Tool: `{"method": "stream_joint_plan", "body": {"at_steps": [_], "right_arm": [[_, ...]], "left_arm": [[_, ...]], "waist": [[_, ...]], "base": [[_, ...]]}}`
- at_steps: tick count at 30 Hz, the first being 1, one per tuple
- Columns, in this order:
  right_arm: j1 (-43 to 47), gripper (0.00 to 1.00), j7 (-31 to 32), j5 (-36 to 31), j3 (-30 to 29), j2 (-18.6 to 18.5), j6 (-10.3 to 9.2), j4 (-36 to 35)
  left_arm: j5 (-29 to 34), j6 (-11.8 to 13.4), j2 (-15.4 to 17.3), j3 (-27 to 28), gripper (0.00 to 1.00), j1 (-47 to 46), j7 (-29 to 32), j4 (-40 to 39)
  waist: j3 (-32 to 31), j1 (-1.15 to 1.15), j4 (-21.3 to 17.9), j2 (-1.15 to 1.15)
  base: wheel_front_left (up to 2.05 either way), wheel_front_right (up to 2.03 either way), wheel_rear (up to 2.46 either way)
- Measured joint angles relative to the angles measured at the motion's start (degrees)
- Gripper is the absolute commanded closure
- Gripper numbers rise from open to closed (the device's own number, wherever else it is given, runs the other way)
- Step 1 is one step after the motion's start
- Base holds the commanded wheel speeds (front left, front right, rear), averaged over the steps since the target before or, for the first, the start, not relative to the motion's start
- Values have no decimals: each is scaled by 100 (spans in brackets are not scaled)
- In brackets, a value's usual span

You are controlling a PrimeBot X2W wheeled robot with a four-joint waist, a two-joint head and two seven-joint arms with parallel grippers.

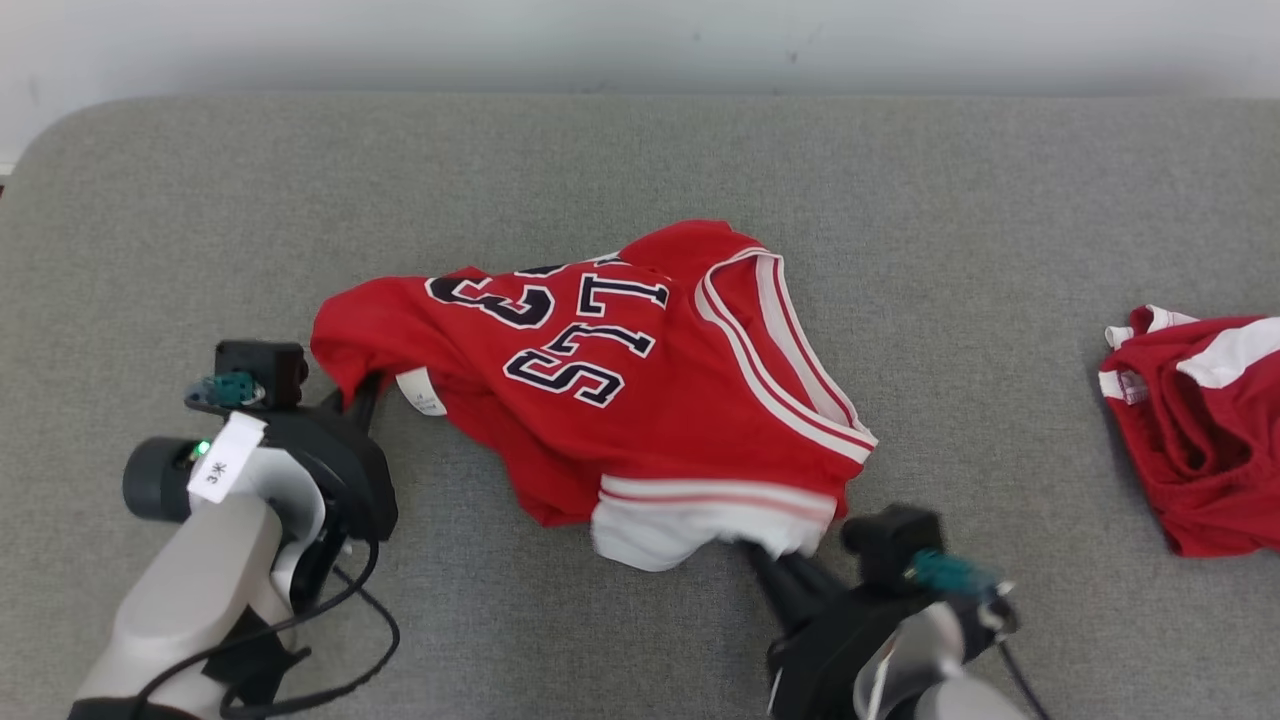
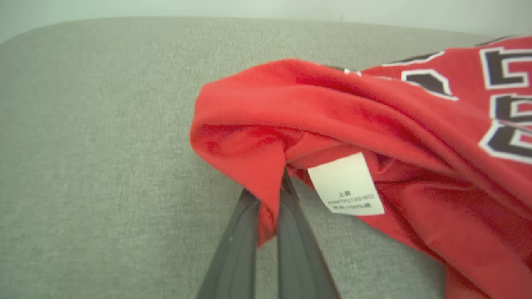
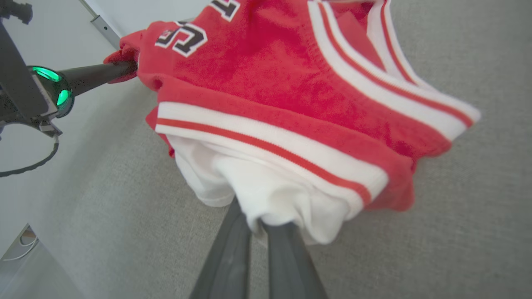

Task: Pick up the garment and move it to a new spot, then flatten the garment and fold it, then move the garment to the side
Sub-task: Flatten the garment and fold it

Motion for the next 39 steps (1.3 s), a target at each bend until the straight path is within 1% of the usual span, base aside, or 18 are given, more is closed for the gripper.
{"method": "stream_joint_plan", "body": {"at_steps": [3,7,10,12,13,15,16,17,19,23,28,31,33,34,37,39], "right_arm": [[-123,100,-220,131,-397,-110,-19,-285],[-259,100,-470,243,-901,-352,-51,-624],[-370,100,-622,278,-1146,-431,-52,-843],[-428,100,-726,325,-1325,-472,-94,-971],[-428,100,-726,325,-1325,-472,-94,-971],[-444,100,-790,399,-1505,-511,-99,-1115],[-423,100,-849,450,-1678,-590,-102,-1301],[-416,100,-870,535,-1751,-591,-116,-1389],[-378,100,-871,634,-1857,-615,-140,-1579],[-144,100,-920,1047,-2102,-590,-135,-2112],[-52,100,-969,1515,-2608,-590,-118,-2960],[-42,100,-964,1736,-2847,-579,-144,-3216],[-41,100,-870,1939,-2898,-513,-148,-3220],[-54,100,-758,2059,-2833,-479,-149,-3108],[-175,100,-345,2338,-2474,-372,-152,-2304],[-435,100,-87,2402,-2279,-334,-155,-1553]], "left_arm": [[-20,-1,-9,66,100,-169,-260,-49],[29,13,-2,143,100,-428,-642,-197],[105,183,35,213,100,-547,-956,-287],[131,323,43,285,100,-565,-1180,-382],[131,323,43,285,100,-565,-1180,-382],[137,386,42,324,100,-577,-1238,-465],[189,431,24,307,100,-571,-1289,-689],[191,460,19,312,100,-556,-1290,-793],[193,459,10,304,100,-513,-1299,-990],[186,459,15,335,100,-352,-1335,-1497],[91,470,35,510,100,-147,-1356,-2575],[-22,460,8,567,100,-77,-1357,-3201],[-112,460,0,598,100,87,-1339,-3389],[-185,466,15,586,100,179,-1237,-3371],[-428,499,53,616,100,492,-836,-2994],[-508,524,47,620,100,643,-614,-2647]], "waist": [[-109,0,21,0],[-288,0,53,0],[-445,0,69,0],[-558,0,73,-1],[-558,0,73,-1],[-677,-1,72,-1],[-856,-1,58,-1],[-916,-1,51,-1],[-1027,-1,35,-1],[-1226,-1,-9,-2],[-1424,-1,-71,-2],[-1499,-1,-95,-2],[-1503,-2,-115,-2],[-1488,-2,-123,-2],[-1419,-1,-166,-2],[-1347,-1,-202,-2]], "base": [[0,0,0],[0,0,0],[0,0,0],[0,0,0],[0,0,0],[0,0,0],[0,0,0],[0,0,0],[0,0,0],[0,0,0],[0,0,0],[0,0,0],[0,0,0],[0,0,0],[0,0,0],[0,0,0]]}}
